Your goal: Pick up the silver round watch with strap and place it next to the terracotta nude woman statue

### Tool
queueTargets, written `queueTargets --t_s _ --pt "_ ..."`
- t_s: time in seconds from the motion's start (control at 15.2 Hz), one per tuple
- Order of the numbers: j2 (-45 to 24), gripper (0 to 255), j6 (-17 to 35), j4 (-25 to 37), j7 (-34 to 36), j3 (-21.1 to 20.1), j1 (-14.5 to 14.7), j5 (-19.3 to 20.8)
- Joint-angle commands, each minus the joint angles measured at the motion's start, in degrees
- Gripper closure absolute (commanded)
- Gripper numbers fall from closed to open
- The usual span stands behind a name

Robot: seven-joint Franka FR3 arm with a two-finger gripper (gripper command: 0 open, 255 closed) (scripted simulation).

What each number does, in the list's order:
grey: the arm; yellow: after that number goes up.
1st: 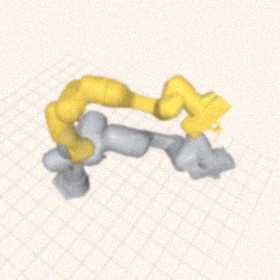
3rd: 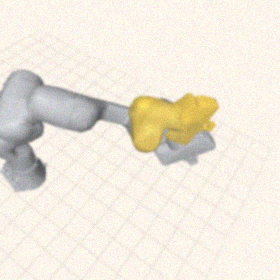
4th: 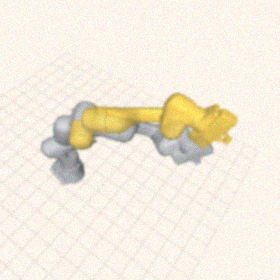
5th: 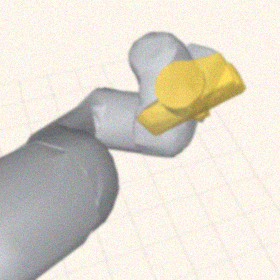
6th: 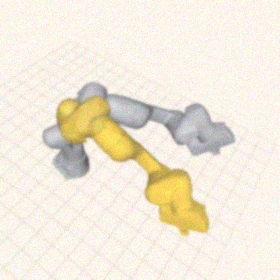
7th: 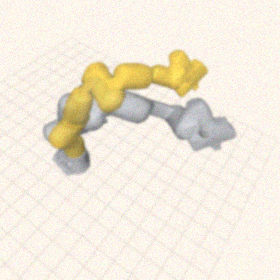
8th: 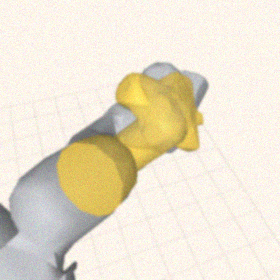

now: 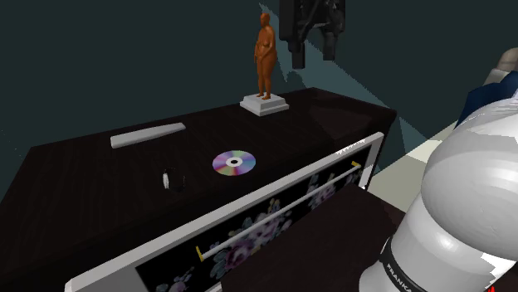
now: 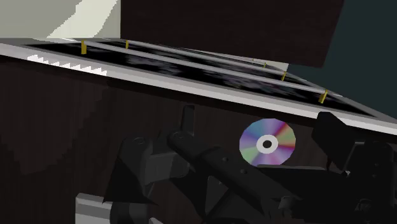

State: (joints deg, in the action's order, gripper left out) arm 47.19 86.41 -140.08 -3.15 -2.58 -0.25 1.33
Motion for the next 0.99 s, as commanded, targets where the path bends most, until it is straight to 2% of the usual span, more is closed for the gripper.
queueTargets --t_s 0.0,0.46,0.92 --pt "0.0 0 0.0 0.0 0.0 0.0 0.0 0.0" --pt "-8.6 0 9.0 -0.9 8.1 -6.5 2.3 -6.3" --pt "-20.2 0 18.1 1.8 15.7 -12.6 3.9 -10.6"
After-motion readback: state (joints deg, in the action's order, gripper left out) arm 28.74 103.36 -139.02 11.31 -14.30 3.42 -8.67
